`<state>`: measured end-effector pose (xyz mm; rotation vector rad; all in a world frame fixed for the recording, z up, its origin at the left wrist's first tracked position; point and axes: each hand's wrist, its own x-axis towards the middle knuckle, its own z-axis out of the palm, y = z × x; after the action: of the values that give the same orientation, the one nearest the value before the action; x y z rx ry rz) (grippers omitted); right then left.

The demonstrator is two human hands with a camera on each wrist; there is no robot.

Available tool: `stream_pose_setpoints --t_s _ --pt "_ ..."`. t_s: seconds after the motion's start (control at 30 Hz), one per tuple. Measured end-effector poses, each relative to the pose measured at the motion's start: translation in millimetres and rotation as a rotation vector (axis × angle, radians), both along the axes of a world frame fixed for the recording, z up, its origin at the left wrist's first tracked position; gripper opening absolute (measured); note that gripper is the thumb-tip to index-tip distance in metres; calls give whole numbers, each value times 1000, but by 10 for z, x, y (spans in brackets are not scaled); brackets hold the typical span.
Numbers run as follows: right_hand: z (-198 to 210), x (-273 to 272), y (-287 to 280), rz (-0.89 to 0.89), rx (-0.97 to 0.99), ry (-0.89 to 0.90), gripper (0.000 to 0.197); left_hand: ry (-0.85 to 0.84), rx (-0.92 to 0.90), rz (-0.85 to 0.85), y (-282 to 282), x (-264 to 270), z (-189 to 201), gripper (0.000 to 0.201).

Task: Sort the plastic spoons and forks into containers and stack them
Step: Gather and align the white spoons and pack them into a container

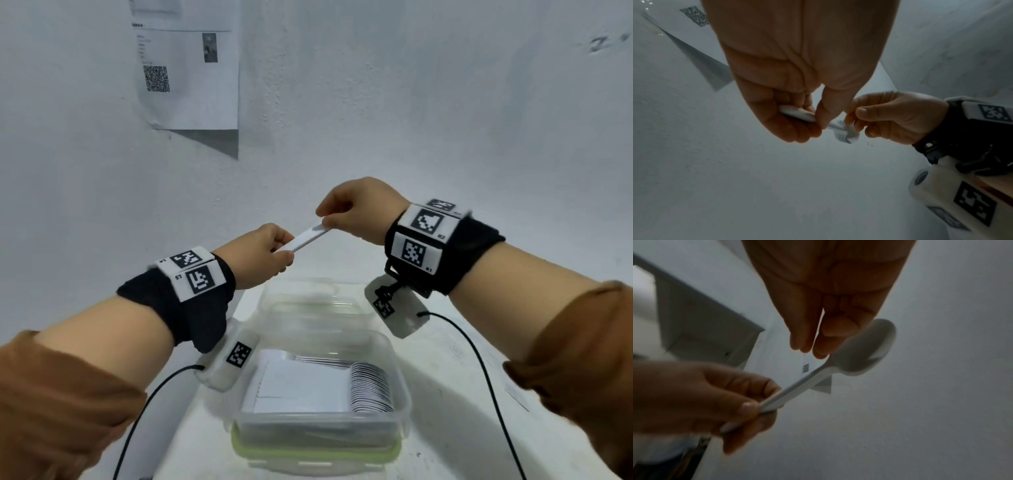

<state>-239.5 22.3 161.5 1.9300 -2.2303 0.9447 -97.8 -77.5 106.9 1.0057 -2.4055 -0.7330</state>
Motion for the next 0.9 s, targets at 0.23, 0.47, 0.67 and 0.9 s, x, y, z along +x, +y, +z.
stream_pose_setpoints --t_s 0.23,0.47,0.67,0.9 --pt "-148 249 -246 -62 323 551 29 -211 -120 1 -25 177 -42 18" --pt "-360 311 -285 8 448 551 25 -302 -143 -30 -30 239 -187 32" --pt "-517 246 -237 -3 555 468 19 -217 -23 -56 -20 277 -419 51" --pt "-681 137 -192 -47 659 404 16 -507 109 -173 -9 438 -754 97"
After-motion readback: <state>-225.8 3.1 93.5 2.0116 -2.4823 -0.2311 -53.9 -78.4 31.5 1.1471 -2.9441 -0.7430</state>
